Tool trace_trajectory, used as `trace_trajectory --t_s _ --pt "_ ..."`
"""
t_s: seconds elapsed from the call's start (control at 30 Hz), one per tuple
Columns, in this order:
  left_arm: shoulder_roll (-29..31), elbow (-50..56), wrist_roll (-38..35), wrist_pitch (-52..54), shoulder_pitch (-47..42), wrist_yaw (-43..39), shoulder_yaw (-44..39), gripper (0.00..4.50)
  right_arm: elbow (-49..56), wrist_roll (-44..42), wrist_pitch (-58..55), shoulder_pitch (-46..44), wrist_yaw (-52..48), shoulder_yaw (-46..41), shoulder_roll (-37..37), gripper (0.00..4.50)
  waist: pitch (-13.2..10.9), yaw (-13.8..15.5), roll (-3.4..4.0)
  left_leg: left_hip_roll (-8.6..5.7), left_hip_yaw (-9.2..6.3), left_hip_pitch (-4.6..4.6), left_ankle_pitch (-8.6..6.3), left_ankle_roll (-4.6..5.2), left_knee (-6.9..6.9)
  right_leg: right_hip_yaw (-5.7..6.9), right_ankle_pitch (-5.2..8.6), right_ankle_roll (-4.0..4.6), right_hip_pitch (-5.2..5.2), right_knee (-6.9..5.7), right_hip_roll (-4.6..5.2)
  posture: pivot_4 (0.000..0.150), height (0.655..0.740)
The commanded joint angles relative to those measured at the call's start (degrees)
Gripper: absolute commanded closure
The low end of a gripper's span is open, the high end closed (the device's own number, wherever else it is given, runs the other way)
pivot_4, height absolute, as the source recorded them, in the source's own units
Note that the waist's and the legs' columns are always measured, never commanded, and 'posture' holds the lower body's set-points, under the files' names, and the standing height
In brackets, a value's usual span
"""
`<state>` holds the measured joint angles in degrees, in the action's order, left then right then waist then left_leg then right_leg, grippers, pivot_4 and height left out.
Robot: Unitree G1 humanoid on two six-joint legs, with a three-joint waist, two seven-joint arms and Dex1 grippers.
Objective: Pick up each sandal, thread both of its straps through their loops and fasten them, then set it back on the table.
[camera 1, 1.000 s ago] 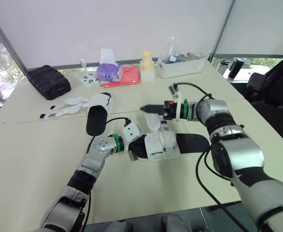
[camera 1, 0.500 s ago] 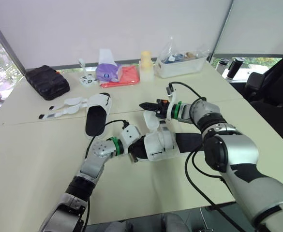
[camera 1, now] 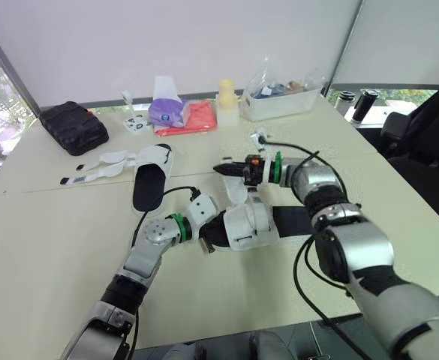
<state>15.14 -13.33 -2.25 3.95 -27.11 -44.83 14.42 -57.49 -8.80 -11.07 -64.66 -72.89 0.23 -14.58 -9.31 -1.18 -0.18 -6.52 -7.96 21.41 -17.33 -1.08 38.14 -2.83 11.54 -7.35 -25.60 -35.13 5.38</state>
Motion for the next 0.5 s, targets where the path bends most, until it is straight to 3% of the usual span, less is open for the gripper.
trace_trajectory --t_s 0.03,0.13,0.3,0.5 --pt "0.0 0.9 0.0 0.6 0.7 -0.7 0.8 4.50 11.0 5.8 27.5 7.3 -3.1 5.8 -2.8 4.45 0.0 0.2 0.00 0.00 0.00 -0.01 0.00 0.00 0.00 0.01 0.00 0.00 0.00 -0.01 0.00 0.150 0.7400" --pt "0.0 0.9 -0.1 0.7 0.7 -0.7 0.8 4.50 11.9 8.1 44.3 10.0 -0.6 7.2 -4.4 4.45 0.0 0.1 -0.01 -0.03 0.03 -0.03 0.00 0.00 0.01 0.05 0.00 0.00 0.01 0.01 0.03 0.150 0.7400" --pt "-0.3 0.9 -0.1 0.8 1.0 -1.0 1.1 4.50 7.9 12.8 69.1 9.4 12.1 5.6 -7.1 4.45 0.0 0.2 -0.01 0.03 0.09 -0.15 0.04 -0.06 0.01 0.03 0.00 0.00 0.03 0.00 -0.03 0.150 0.7400" --pt "-0.4 0.0 -0.2 0.7 0.2 -1.9 1.5 4.50 4.1 29.0 93.0 7.5 26.8 6.3 -12.0 4.45 0.0 0.3 -0.01 0.01 0.10 -0.13 0.04 -0.06 0.01 0.02 0.01 0.01 0.03 0.03 -0.04 0.150 0.7400"
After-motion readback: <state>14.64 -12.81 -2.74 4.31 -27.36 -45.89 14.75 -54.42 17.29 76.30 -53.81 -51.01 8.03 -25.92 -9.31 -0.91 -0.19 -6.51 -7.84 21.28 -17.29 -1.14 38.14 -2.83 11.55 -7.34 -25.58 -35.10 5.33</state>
